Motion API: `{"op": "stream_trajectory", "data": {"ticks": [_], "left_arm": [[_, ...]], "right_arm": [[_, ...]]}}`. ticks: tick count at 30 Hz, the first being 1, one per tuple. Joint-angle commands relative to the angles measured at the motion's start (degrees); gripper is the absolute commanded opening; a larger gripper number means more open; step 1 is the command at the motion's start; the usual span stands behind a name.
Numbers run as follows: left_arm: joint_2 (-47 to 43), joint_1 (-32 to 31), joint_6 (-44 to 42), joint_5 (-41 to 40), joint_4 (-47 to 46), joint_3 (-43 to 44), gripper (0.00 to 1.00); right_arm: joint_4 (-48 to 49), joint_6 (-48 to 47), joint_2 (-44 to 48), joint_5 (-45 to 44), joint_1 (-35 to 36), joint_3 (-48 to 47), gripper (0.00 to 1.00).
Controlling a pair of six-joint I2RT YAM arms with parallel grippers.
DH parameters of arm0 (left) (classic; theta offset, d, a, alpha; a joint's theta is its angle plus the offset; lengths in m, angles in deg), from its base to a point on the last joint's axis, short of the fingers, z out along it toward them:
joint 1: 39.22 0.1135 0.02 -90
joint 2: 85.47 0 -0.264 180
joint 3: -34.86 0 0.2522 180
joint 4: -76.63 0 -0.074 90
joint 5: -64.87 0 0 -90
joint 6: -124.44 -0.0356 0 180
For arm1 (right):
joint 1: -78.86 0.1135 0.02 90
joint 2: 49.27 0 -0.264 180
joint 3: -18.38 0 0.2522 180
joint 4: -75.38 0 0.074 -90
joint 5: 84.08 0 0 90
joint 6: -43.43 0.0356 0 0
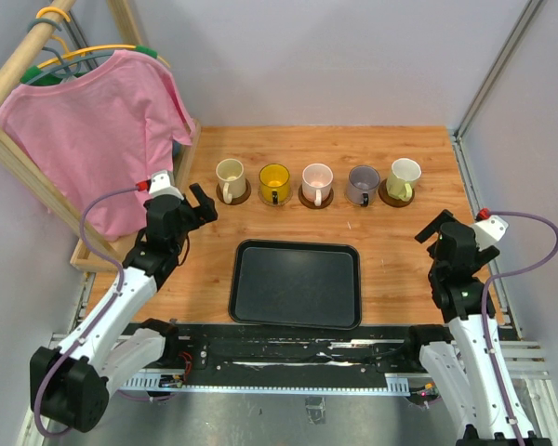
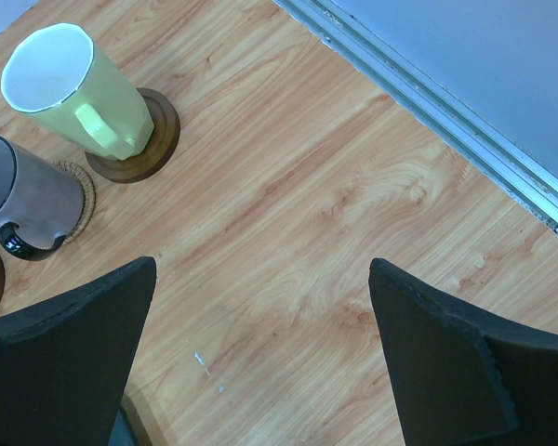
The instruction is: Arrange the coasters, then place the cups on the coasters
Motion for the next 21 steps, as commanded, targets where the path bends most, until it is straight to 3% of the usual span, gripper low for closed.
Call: {"op": "stream_trajectory", "data": {"ticks": [1, 12, 21], "left_arm": [[-3.19, 0.33, 1.64, 0.57, 4.36, -0.03, 1.00], [-5.38, 0.28, 7.11, 3.94, 7.74, -3.29, 1.00], [-7.86, 0.25, 12.37, -2.63, 10.87, -4.11, 1.00]], "right_arm": [[-0.57, 0.83, -0.37, -0.40, -1.11, -0.05, 0.98], [-0.05, -0.25, -1.68, 1.66, -1.07, 0.53, 0.98], [0.03, 0.08, -1.75, 2.79, -1.07, 0.49, 0.98]]}}
